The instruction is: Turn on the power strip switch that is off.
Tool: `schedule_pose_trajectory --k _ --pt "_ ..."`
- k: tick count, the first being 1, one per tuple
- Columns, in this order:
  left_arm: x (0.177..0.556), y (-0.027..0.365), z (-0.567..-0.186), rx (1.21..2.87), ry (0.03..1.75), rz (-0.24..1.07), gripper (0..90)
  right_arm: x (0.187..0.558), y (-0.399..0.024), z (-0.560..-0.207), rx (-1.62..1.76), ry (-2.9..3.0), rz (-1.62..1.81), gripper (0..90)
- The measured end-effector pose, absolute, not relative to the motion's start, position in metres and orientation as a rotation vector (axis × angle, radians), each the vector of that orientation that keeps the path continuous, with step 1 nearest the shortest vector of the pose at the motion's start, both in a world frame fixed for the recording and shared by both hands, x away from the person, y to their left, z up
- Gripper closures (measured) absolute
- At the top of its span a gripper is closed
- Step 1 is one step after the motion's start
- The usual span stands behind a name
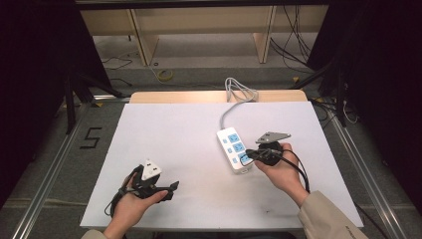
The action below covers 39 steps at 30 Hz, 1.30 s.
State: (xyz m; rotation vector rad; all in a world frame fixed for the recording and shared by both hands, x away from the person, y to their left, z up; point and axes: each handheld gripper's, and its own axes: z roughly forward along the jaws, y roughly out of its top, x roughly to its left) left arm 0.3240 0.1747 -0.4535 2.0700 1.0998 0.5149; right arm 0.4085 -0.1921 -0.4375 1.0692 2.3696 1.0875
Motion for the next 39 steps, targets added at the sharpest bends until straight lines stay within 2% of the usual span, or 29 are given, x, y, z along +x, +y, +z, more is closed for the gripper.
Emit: schedule_pose_trajectory --k 39 --pt "0.323 0.173 -0.454 2.076 1.090 0.517 25.0 0.429 -0.176 -0.444 1.083 2.385 1.053 90.0"
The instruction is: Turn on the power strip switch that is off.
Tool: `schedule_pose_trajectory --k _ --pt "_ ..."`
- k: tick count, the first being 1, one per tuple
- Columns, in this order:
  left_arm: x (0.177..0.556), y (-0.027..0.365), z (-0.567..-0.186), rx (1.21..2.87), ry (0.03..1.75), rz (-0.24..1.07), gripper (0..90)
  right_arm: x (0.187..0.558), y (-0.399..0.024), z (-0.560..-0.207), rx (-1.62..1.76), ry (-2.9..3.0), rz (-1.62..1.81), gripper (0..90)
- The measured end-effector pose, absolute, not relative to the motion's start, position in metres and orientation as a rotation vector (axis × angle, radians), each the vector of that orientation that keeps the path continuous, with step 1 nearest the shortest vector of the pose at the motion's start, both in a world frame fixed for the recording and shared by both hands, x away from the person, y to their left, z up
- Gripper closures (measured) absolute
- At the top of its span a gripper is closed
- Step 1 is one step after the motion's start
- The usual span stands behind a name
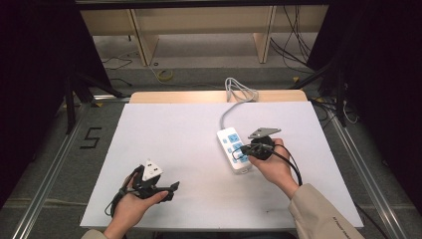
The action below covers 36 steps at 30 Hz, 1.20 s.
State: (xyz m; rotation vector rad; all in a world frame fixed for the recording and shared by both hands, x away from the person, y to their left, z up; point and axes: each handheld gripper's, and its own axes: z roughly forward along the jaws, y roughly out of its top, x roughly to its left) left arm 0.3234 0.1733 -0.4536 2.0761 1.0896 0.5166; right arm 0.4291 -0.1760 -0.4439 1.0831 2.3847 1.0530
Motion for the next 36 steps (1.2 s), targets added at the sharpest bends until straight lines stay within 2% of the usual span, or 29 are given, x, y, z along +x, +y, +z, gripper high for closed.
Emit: schedule_pose_trajectory --k 36 --pt "0.323 0.173 -0.454 2.078 1.086 0.517 25.1 0.446 -0.167 -0.447 1.114 2.401 1.030 90.0"
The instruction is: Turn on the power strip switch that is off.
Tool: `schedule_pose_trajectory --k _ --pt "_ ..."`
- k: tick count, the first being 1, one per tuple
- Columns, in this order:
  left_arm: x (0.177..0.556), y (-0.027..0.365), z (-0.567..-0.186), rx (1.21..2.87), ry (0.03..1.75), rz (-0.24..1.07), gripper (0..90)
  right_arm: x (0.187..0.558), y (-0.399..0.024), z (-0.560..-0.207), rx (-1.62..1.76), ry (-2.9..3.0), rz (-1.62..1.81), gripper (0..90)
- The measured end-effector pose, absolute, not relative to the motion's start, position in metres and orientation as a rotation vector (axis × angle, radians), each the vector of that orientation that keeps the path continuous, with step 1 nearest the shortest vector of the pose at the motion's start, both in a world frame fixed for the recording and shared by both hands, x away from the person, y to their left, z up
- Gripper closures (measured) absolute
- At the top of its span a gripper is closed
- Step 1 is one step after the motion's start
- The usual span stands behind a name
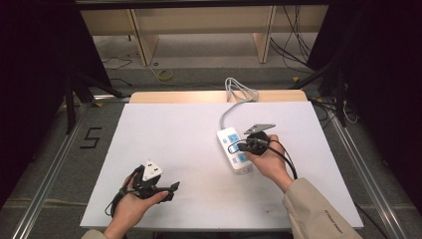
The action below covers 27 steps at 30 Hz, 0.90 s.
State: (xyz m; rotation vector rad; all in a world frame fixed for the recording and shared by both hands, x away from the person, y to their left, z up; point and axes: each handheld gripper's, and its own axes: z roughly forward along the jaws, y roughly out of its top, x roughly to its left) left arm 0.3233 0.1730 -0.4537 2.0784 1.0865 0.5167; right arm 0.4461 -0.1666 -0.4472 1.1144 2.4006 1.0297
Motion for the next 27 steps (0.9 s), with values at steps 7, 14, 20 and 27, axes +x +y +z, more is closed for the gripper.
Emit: schedule_pose_trajectory --k 7,14,20,27 --pt "0.323 0.173 -0.454 2.076 1.087 0.517 25.1 0.449 -0.164 -0.447 1.124 2.403 1.027 90.0" --pt "0.323 0.173 -0.454 2.074 1.088 0.516 25.1 0.453 -0.163 -0.449 1.142 2.411 1.009 90.0" --pt "0.323 0.172 -0.454 2.075 1.086 0.513 25.1 0.456 -0.160 -0.450 1.143 2.418 0.999 90.0" --pt "0.323 0.172 -0.454 2.075 1.086 0.513 25.1 0.458 -0.153 -0.451 1.140 2.433 0.995 90.0"
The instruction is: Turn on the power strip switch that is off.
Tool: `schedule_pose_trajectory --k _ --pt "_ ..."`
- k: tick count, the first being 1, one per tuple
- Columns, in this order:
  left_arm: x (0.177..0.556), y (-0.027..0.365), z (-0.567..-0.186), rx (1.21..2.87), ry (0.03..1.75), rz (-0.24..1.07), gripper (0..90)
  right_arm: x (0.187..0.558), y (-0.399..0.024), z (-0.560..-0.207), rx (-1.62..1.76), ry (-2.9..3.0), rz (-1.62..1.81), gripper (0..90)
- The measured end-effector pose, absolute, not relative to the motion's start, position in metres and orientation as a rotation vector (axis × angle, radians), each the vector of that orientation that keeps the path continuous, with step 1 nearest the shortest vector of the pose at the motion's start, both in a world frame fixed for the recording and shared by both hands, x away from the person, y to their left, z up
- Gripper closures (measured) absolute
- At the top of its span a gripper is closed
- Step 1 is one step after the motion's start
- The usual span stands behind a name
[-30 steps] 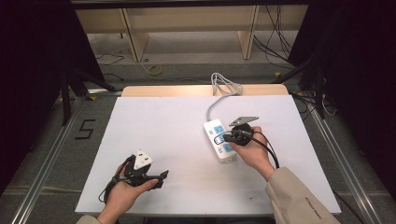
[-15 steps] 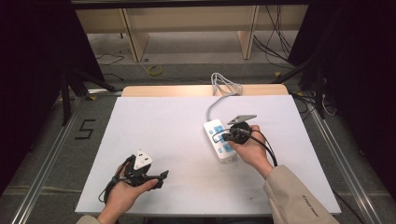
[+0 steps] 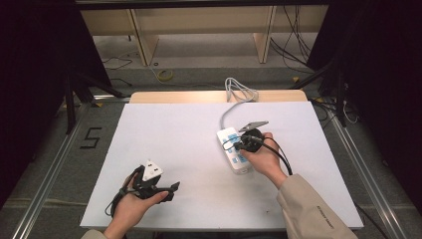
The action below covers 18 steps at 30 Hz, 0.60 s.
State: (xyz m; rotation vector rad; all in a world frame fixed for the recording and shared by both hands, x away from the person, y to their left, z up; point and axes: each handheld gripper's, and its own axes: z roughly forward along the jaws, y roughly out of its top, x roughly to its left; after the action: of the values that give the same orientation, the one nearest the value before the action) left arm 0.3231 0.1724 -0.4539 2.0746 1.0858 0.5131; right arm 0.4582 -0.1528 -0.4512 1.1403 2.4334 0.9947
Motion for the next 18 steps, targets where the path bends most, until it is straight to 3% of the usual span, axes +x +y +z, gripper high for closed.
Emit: schedule_pose_trajectory --k 18 --pt "0.323 0.172 -0.454 2.076 1.083 0.508 25.2 0.464 -0.138 -0.450 1.124 2.492 0.947 90.0"
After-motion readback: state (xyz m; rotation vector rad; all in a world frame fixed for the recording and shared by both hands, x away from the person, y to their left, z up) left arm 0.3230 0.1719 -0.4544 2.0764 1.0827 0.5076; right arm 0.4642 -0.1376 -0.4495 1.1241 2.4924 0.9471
